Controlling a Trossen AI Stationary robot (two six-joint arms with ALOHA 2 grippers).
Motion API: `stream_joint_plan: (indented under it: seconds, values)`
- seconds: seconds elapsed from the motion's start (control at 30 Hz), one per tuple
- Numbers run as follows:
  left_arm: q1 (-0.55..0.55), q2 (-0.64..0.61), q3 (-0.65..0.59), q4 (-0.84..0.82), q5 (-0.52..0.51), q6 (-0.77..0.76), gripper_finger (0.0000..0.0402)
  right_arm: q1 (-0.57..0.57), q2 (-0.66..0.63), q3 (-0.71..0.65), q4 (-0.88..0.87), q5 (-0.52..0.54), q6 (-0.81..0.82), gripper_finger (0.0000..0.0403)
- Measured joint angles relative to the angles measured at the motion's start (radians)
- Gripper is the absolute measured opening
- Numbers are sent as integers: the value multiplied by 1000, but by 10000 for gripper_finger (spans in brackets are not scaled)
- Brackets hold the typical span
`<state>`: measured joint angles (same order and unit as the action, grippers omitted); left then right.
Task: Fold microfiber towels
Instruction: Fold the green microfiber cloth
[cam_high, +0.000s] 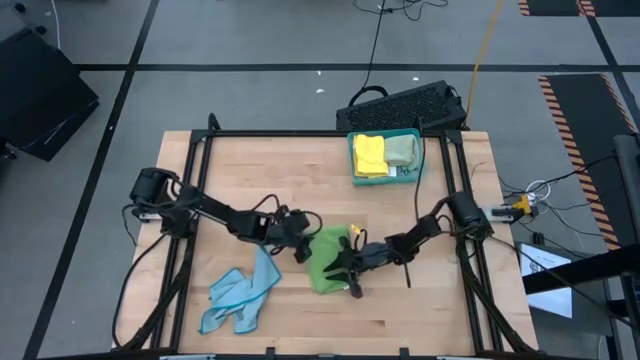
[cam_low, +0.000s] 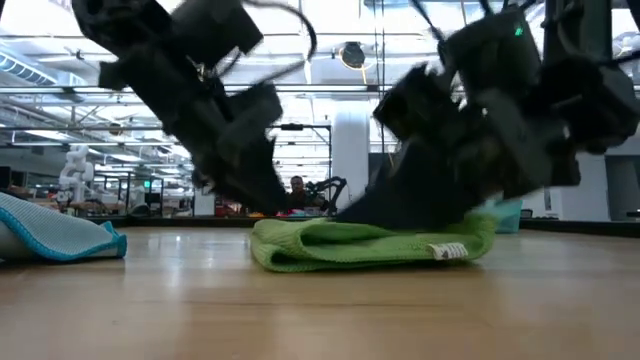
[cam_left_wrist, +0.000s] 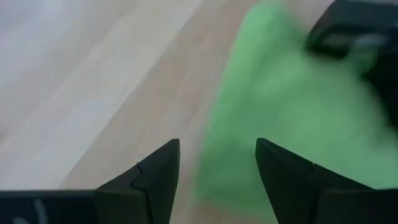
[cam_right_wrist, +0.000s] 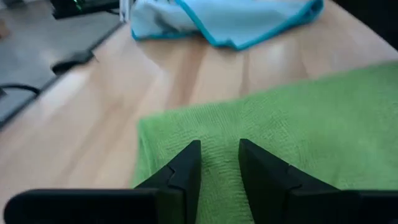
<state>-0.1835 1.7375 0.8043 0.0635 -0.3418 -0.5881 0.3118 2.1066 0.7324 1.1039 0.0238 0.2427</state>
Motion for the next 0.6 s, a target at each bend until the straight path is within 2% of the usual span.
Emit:
stream_joint_plan:
  seconds: [0.17,0.27,0.4,0.53,0.6]
  values:
    - [32,-2,-1,-9,65,8,214,-3,28,4,15,2,16,100]
    - [48,-1,-1,-22,115,18,214,3,-24,-10,-19,-5,13,100]
    - [62,-2,-1,-88,131,2,214,4,-137,-14,-42,-11,1,100]
    - [65,-2,-2,-101,135,43,214,4,-263,-20,-220,-2,-54,104]
    - [65,-2,-2,-98,148,77,208,1,-349,-20,-361,37,-73,109]
